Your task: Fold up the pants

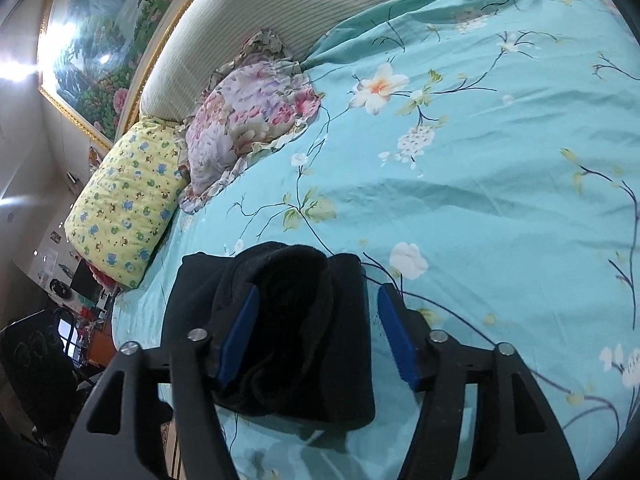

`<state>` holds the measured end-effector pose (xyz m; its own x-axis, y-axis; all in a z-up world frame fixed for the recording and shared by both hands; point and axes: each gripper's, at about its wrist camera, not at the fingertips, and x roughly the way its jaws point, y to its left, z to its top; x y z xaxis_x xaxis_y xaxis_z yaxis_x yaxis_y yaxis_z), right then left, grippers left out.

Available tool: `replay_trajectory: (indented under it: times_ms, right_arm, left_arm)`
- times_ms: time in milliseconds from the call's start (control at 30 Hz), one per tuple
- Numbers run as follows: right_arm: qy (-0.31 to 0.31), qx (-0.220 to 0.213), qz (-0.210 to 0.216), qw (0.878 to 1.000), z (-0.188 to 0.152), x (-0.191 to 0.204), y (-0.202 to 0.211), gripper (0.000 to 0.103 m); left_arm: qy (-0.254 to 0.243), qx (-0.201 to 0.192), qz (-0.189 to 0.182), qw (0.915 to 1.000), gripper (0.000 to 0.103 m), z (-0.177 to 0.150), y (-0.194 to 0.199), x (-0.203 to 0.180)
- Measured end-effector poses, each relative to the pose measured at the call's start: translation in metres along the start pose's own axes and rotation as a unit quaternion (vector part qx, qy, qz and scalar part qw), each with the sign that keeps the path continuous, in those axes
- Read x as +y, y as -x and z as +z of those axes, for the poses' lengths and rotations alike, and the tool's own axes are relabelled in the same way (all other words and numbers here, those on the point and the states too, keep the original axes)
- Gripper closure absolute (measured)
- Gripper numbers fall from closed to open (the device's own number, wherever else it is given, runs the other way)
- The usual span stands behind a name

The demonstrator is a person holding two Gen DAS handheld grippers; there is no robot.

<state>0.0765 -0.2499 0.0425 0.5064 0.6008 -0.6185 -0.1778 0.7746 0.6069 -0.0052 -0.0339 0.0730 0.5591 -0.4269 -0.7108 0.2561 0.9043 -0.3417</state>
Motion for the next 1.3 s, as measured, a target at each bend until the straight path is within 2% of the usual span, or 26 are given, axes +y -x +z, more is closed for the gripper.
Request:
replay_trajectory:
  times_ms: [100,200,333,667,1300]
  right_arm:
    - [-0.007,-0.005,0.003,1.0,-0.004,0.0,0.005,0.035]
    - [-0.01,-0.009,0.014,1.0,-0.006,0.004,0.01,0.027]
    - [0.008,-0.011,0.015,1.0,-0.01,0.018,0.012,0.022]
    - [0.038,0.01,0.002,0.999,-0.02,0.037,-0.001,0.021]
    - [0.024,0.038,-0.019,0.999,-0.031,0.032,-0.022,0.02]
  left_arm:
    - [0.012,-0.01,0.008,0.9998,0.041,0.0,0.008,0.01]
    - [0.025,-0.018,0.014,0.9995,0.041,0.002,0.015,0.02]
    - [0.04,-0.026,0.021,0.9986,0.041,0.005,0.021,0.035]
    - [0.075,-0.033,0.032,0.9961,0.038,0.006,0.026,0.063]
    - [0.14,-0.016,0.03,0.9896,0.035,0.004,0.005,0.11]
